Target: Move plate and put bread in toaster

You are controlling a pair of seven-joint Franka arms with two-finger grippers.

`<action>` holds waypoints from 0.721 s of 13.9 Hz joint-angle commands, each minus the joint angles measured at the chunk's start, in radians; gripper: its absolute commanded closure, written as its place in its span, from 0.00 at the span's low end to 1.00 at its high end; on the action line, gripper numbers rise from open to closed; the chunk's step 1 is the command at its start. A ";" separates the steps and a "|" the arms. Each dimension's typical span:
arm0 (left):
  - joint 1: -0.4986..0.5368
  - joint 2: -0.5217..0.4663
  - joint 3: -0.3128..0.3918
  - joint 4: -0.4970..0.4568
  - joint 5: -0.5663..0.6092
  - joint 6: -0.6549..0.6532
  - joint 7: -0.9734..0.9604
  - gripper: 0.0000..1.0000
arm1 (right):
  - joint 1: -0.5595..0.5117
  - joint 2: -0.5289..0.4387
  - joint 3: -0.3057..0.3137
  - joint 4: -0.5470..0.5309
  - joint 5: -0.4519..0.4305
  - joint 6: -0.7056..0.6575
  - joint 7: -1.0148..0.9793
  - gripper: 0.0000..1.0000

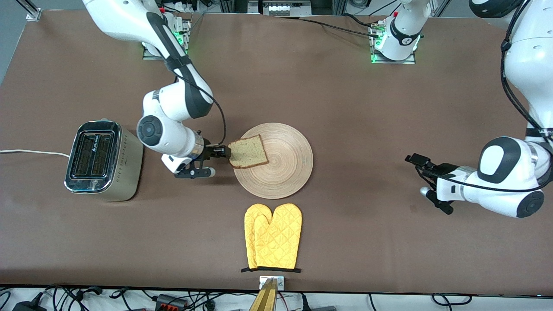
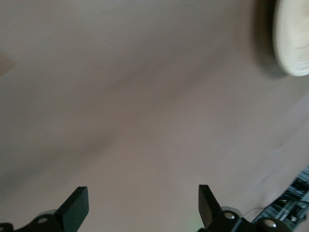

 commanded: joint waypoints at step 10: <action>-0.074 -0.397 0.002 0.001 0.150 -0.109 -0.313 0.00 | 0.048 0.066 -0.010 0.027 0.011 0.044 0.014 0.43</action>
